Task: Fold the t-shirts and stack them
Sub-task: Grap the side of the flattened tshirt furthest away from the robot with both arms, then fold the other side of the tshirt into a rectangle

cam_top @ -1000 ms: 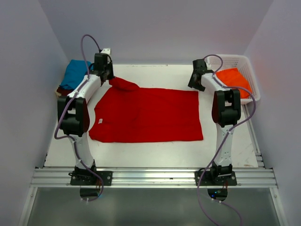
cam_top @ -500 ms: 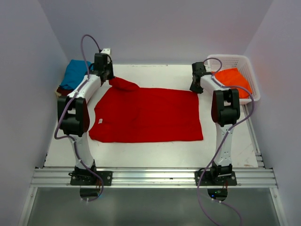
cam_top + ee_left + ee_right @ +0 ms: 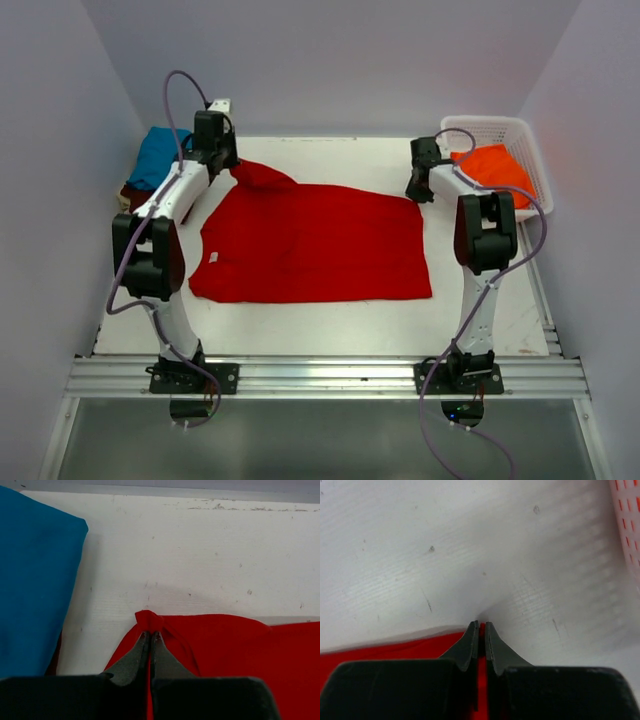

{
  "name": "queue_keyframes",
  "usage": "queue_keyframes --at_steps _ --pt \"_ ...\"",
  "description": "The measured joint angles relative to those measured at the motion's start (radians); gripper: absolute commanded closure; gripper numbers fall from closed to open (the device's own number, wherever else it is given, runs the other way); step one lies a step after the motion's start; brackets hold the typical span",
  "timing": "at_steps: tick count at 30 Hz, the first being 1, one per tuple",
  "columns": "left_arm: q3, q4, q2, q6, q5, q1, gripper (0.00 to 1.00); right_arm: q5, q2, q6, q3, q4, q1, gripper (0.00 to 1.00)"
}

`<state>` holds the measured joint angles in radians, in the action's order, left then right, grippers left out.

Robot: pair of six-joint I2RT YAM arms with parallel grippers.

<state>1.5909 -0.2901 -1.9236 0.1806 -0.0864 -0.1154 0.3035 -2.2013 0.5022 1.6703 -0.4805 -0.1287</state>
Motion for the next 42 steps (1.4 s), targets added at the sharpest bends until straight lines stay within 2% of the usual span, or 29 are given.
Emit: queue_keyframes --at_steps 9,21,30,35,42 --pt "-0.117 -0.016 0.252 0.0 -0.023 0.0 1.0 -0.017 0.233 -0.005 -0.163 0.006 0.0 1.0" --pt "-0.363 -0.123 0.399 0.0 -0.044 0.0 1.0 -0.053 0.513 -0.004 -0.438 0.032 -0.005 1.0" --pt "-0.518 -0.196 0.666 0.0 -0.067 0.0 1.0 -0.065 0.725 -0.004 -0.628 0.022 -0.039 1.0" --pt "-0.58 -0.227 0.757 0.0 -0.083 0.0 1.0 -0.067 0.782 -0.005 -0.668 0.016 -0.05 1.0" --pt "-0.658 -0.267 0.8 0.002 -0.085 0.0 1.0 -0.066 0.783 -0.005 -0.708 0.018 -0.076 1.0"
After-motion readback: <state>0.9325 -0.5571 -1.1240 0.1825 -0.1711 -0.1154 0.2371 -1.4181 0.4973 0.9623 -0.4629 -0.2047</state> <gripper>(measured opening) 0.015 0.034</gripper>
